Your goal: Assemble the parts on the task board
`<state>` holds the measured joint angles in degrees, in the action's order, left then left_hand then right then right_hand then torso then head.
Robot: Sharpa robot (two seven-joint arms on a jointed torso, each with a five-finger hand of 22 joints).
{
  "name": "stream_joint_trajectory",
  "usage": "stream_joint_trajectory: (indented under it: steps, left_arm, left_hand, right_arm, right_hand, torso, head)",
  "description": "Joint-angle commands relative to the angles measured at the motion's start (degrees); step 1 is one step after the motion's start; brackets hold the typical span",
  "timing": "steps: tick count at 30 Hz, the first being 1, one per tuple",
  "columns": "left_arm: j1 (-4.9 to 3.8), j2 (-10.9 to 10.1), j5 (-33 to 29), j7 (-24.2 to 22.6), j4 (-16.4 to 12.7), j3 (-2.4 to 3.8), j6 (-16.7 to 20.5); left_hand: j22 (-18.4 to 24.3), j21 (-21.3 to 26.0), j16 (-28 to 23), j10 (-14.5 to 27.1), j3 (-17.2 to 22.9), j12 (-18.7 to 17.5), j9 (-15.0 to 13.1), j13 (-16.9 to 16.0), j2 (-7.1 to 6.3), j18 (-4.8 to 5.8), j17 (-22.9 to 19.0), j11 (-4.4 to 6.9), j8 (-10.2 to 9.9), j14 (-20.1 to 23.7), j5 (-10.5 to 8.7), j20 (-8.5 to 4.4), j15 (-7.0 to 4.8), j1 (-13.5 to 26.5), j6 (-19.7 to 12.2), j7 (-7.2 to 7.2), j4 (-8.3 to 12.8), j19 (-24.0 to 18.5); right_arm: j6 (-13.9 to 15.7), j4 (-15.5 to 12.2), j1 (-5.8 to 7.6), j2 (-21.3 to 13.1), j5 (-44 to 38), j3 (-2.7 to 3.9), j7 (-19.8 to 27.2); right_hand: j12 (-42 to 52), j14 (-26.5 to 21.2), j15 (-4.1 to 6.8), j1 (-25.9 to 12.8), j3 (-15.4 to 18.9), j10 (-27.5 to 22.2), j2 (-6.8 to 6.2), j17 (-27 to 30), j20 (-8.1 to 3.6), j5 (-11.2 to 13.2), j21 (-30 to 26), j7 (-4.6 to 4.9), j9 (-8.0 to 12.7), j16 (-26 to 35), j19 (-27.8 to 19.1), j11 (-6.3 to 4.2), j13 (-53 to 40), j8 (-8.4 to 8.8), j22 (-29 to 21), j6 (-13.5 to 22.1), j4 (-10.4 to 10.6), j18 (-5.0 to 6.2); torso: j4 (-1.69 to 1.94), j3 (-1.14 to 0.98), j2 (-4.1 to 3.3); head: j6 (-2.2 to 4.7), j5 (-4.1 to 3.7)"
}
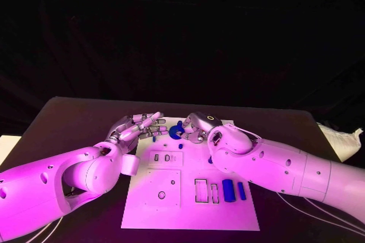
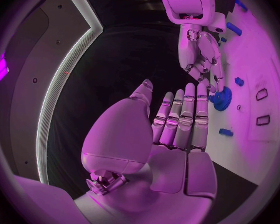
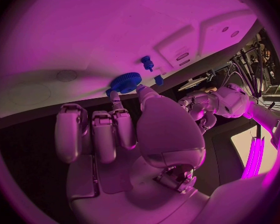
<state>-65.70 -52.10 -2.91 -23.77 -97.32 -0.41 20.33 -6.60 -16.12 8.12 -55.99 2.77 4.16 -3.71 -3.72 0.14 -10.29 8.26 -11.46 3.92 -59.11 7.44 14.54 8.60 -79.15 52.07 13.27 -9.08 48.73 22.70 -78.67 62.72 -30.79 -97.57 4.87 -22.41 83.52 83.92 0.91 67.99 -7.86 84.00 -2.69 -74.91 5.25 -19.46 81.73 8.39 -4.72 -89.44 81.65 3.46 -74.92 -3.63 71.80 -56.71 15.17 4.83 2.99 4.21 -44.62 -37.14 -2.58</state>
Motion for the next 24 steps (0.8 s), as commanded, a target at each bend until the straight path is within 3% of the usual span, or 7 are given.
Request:
stream_joint_trajectory:
  steps: [1, 5, 11, 13, 16, 21, 24]
  left_arm:
    - [-0.09, 0.1, 0.2, -0.2, 0.1, 0.05, -1.0]
    - [-0.09, 0.0, 0.3, -0.3, 0.3, 0.04, -1.0]
    - [-0.06, -0.1, 0.4, -0.5, 0.8, 0.04, -1.1]
    - [-0.04, -0.1, 0.5, -0.6, 0.9, 0.04, -1.1]
    - [0.04, -0.2, 0.5, -0.8, 1.2, 0.03, -1.2]
    - [0.23, 0.1, 0.4, -0.9, 1.8, 0.02, -1.4]
    - [0.30, 0.2, 0.4, -1.0, 2.0, 0.02, -1.5]
  left_hand:
    - [0.1, 0.4, -0.2, 0.3, 0.0, -0.3, 0.1, 0.1, 0.18, -0.11, 0.1, -0.08, -0.2, 0.2, -0.29, 0.47, 0.22, -0.3, -0.4, 1.34, 0.4, 0.0]
    - [0.1, 0.4, -0.2, 0.3, 0.0, -0.3, 0.1, 0.1, 0.18, -0.11, 0.1, -0.08, -0.2, 0.2, -0.29, 0.47, 0.22, -0.3, -0.4, 1.34, 0.4, 0.0]
    - [0.1, 0.4, -0.3, 0.3, 0.0, -0.3, 0.1, 0.1, 0.18, -0.11, 0.1, -0.09, -0.3, 0.2, -0.29, 0.47, 0.23, -0.3, -0.4, 1.36, 0.4, 0.0]
    - [0.1, 0.4, -0.3, 0.3, 0.0, -0.3, 0.1, 0.1, 0.18, -0.11, 0.1, -0.09, -0.3, 0.2, -0.29, 0.47, 0.23, -0.3, -0.4, 1.36, 0.4, 0.0]
    - [0.1, 0.4, -0.3, 0.3, 0.0, -0.3, 0.1, 0.1, 0.19, -0.11, 0.1, -0.09, -0.3, 0.2, -0.29, 0.48, 0.24, -0.3, -0.4, 1.36, 0.5, 0.0]
    - [0.1, 0.4, -0.3, 0.3, 0.1, -0.4, 0.1, 0.1, 0.19, -0.10, 0.1, -0.10, -0.3, 0.2, -0.29, 0.48, 0.25, -0.3, -0.4, 1.35, 0.5, -0.1]
    - [0.1, 0.4, -0.3, 0.3, 0.1, -0.4, 0.1, 0.1, 0.19, -0.10, 0.1, -0.10, -0.3, 0.2, -0.29, 0.48, 0.25, -0.3, -0.4, 1.35, 0.5, -0.1]
  right_arm:
    - [8.9, -1.2, -0.20, -1.3, 0.8, 0.21, 3.7]
    - [9.3, -3.3, 0.10, -5.5, 10.4, 0.90, 11.9]
    - [1.8, -4.3, 1.74, -12.8, 27.6, 1.70, 24.1]
    - [0.0, -4.2, 1.97, -14.6, 29.3, 1.91, 26.6]
    - [-3.1, -3.5, 2.17, -17.4, 31.0, 2.19, 29.8]
    - [-4.7, -2.2, 1.74, -20.2, 28.3, 2.36, 31.9]
    - [-4.9, -1.0, 1.26, -20.9, 27.0, 2.39, 32.3]
  right_hand:
    - [0.2, 6.0, -0.22, 0.9, -0.3, 2.0, -0.13, -14.6, -0.02, -0.3, 0.3, 0.05, -0.1, -0.3, 0.4, 0.09, -9.7, -0.14, 0.1, -0.3, -0.3, -1.20]
    - [-1.1, 5.7, -0.34, 2.3, -0.7, 1.1, -0.61, -13.4, 0.06, 0.9, -0.1, 0.33, 0.2, 0.2, 0.0, 0.30, -8.7, 0.08, -0.7, 0.7, -1.1, -1.06]
    - [-1.2, 5.9, -0.45, 8.6, -2.5, 1.0, -1.42, -14.4, 0.16, 4.6, -0.1, 0.53, 0.1, -0.2, -0.1, 0.41, -8.8, -0.13, -0.6, 0.5, -6.2, -1.08]
    - [-1.2, 6.0, -0.41, 10.6, -3.1, 1.0, -1.78, -14.7, 0.16, 4.2, 0.0, 0.54, 0.0, -0.4, 0.0, 0.37, -8.8, -0.20, -0.4, 0.2, -7.9, -1.10]
    - [-1.2, 6.1, -0.47, 12.1, -3.5, 1.0, -2.62, -15.0, 0.20, 4.8, 0.1, 0.59, 0.0, -0.5, 0.1, 0.41, -8.8, -0.21, -0.2, -0.1, -9.6, -1.15]
    - [-1.4, 6.1, -0.55, 12.4, -3.2, 0.9, -3.35, -15.1, 0.26, 5.9, 0.1, 0.66, 0.1, -0.6, 0.1, 0.49, -8.7, -0.04, -0.1, 0.2, -10.5, -1.16]
    - [-1.6, 6.1, -0.60, 12.2, -3.0, 0.8, -3.60, -15.1, 0.31, 6.6, 0.1, 0.70, 0.2, -0.6, 0.1, 0.55, -8.6, 0.05, -0.1, 0.4, -10.7, -1.16]
  torso:
    - [-0.06, -0.07, 0.07]
    - [-0.18, -0.09, 0.18]
    - [-1.30, -0.27, 0.57]
    - [-1.60, -0.34, 0.65]
    - [-2.34, -0.66, 0.65]
    - [-2.66, -1.16, 0.66]
    - [-2.76, -1.25, 0.66]
  head:
    - [0.14, 0.05]
    - [0.45, 0.37]
    - [1.05, 0.80]
    - [1.19, 1.10]
    - [1.55, 1.21]
    - [1.43, 1.15]
    - [1.42, 1.28]
